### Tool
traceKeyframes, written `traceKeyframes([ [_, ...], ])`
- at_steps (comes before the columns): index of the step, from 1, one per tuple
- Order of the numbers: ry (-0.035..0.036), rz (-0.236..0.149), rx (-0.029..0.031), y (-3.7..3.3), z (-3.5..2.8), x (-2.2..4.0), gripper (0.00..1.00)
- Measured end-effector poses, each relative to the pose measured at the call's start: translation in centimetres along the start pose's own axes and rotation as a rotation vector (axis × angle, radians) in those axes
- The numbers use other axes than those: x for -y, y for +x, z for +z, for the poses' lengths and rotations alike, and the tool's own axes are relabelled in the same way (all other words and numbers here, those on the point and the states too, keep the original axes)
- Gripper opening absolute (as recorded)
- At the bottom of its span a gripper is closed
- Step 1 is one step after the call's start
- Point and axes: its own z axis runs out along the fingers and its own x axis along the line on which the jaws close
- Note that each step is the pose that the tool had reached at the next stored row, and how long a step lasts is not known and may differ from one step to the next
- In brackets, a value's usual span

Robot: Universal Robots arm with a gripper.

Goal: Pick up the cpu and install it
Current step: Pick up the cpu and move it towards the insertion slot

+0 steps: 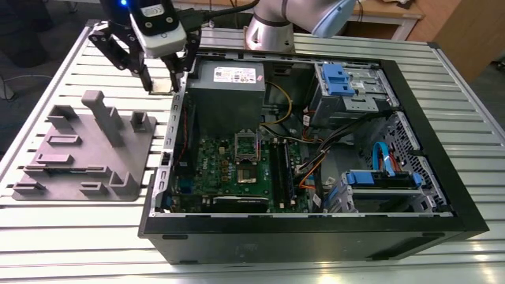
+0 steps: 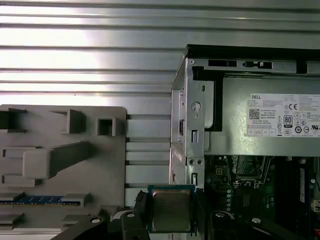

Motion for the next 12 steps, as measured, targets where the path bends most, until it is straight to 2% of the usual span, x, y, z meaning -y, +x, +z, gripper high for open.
traceKeyframes([
  [12,-0.0001,0.000,0.0001,-3.92,0.16,-0.03,0.47],
])
